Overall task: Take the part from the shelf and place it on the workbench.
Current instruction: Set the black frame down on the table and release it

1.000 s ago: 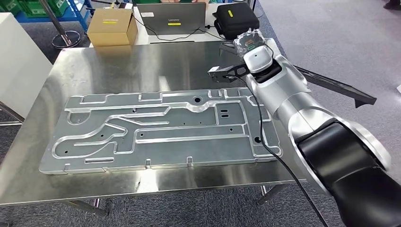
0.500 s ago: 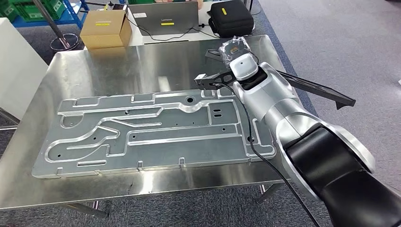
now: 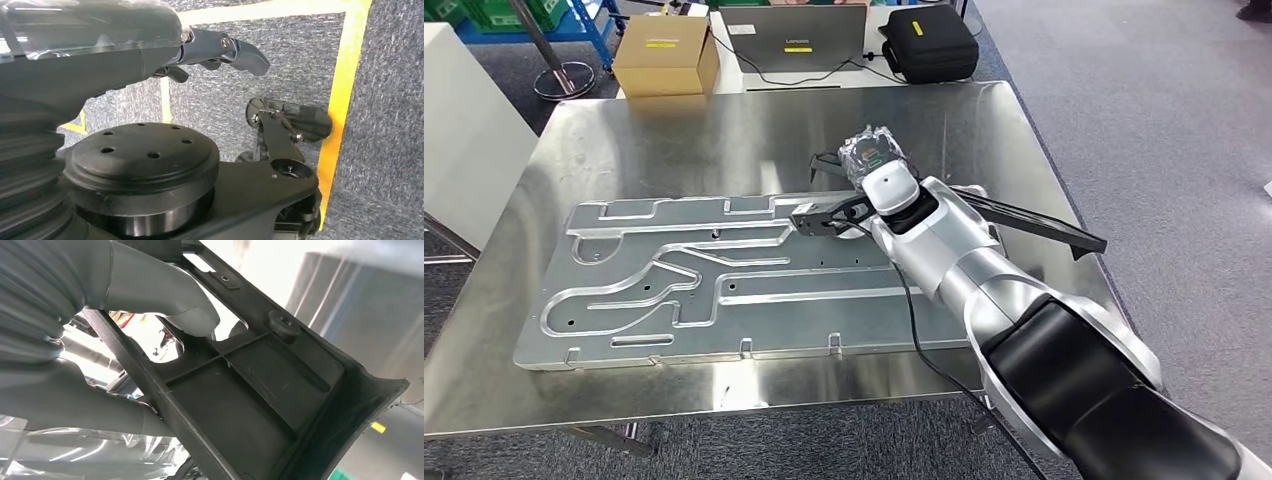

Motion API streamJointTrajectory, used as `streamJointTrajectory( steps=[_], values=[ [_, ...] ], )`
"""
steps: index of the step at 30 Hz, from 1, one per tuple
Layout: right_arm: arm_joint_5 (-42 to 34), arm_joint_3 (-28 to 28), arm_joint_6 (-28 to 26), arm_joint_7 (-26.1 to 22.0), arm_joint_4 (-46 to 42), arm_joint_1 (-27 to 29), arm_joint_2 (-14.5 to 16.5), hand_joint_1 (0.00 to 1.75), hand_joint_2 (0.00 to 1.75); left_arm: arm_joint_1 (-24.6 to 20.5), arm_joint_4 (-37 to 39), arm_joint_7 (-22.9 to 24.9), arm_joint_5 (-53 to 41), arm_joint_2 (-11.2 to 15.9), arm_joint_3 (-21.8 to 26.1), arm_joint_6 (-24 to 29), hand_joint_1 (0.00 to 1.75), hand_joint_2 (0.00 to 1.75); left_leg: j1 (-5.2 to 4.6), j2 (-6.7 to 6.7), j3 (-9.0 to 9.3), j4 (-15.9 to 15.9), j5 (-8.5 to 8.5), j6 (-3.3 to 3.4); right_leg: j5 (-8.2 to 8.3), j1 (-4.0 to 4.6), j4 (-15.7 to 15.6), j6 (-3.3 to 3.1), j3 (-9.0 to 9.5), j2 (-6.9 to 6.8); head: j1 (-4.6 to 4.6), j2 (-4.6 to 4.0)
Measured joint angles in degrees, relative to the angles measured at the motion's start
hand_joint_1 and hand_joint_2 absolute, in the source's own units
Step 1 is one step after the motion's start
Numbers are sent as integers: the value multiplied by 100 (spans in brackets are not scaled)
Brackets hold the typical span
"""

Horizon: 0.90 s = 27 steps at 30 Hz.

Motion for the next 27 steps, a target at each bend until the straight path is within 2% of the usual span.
streamJointTrajectory(
  steps=[2, 3, 6, 8, 10, 12, 14, 15, 16, 18, 19, 20, 23, 25, 26, 27],
  values=[
    [30, 1, 27, 1, 3, 41, 83, 175, 175, 9, 2, -8, 5, -35, 0, 4, 0, 175, -26, 0, -23, 50, -37, -43, 200, 29, -596, -46, 283, -5, -2, 0],
    [36, 1, 31, 1, 7, 65, 124, 175, 175, 16, 4, -10, 8, -47, 0, 7, 0, 175, -31, 7, -30, 60, -49, -69, 206, 44, -714, -61, 335, -2, -3, 0],
    [41, 1, 38, 2, 21, 139, 208, 175, 175, 25, 14, -13, 14, -66, 0, 9, 0, 175, -22, 18, -31, 72, -85, -155, 209, 40, -768, -110, 362, 4, -4, 0],
    [42, 1, 39, 3, 27, 150, 245, 175, 175, 30, 15, -14, 15, -70, 0, 12, 0, 175, -11, 25, -89, 229, -213, -213, 226, 11, -811, -154, 393, -6, -12, 0],
    [43, 1, 39, 4, 29, 147, 262, 175, 175, 34, 15, -14, 15, -71, 0, 13, 0, 175, -5, 30, -140, 361, -310, -239, 227, 4, -821, -171, 404, -10, -20, 0],
    [43, 1, 39, 4, 30, 147, 263, 175, 175, 34, 15, -14, 15, -71, 0, 13, 0, 175, -2, 30, -156, 400, -331, -242, 226, 4, -821, -175, 404, -10, -20, 0],
    [45, 1, 46, -1, 35, 159, 278, 175, 175, 38, 15, -14, 22, -71, 0, 17, 0, 175, 21, 30, -398, 921, -563, -274, 221, 8, -820, -187, 408, -11, -19, 0],
    [48, 2, 60, -5, 39, 186, 292, 175, 175, 46, 15, -14, 38, -74, 1, 50, 0, 175, 45, 30, -510, 1138, -588, -302, 213, 8, -818, -189, 414, -9, -18, 0],
    [51, 2, 76, -10, 42, 214, 309, 175, 175, 55, 15, -13, 56, -80, 2, 91, 0, 175, 69, 32, -548, 1199, -532, -326, 204, 7, -814, -184, 425, -6, -17, 0],
    [58, 3, 106, -21, 45, 260, 340, 175, 175, 69, 16, -10, 86, -102, 5, 196, 0, 175, 91, 38, -275, 568, -154, -344, 180, 7, -802, -148, 447, 5, -17, -1],
    [60, 3, 113, -25, 45, 269, 351, 175, 175, 68, 16, -7, 90, -114, 7, 229, 0, 175, 81, 37, -140, 268, -56, -321, 174, 13, -797, -121, 448, 11, -17, 0],
    [61, 3, 119, -28, 46, 287, 361, 175, 175, 66, 17, -2, 91, -125, 8, 257, 0, 175, 66, 34, -67, 96, -25, -290, 171, 20, -796, -91, 447, 14, -15, -1],
    [43, 3, 144, -29, 48, 382, 376, 175, 175, 75, 17, 10, 93, -150, 11, 303, 0, 175, 47, 26, -44, 26, -12, -161, 165, 23, -812, 12, 456, 12, -9, 0],
    [16, 3, 158, -29, 52, 433, 378, 175, 175, 84, 19, 32, 89, -167, 13, 315, 0, 175, 62, 30, -26, -16, 19, -74, 1, 21, -598, 56, 368, 6, -8, 0],
    [4, 3, 162, -29, 56, 459, 378, 175, 175, 84, 19, 55, 86, -175, 13, 324, 0, 175, 66, 33, -19, -29, 27, -40, -165, 19, -318, 64, 242, 5, -7, -1],
    [-7, 3, 166, -29, 64, 493, 377, 175, 131, 85, 20, 81, 84, -180, 13, 342, 0, 175, 58, 34, -18, -29, 26, -18, -351, 22, 54, 65, 69, 5, -7, -1]
  ],
)
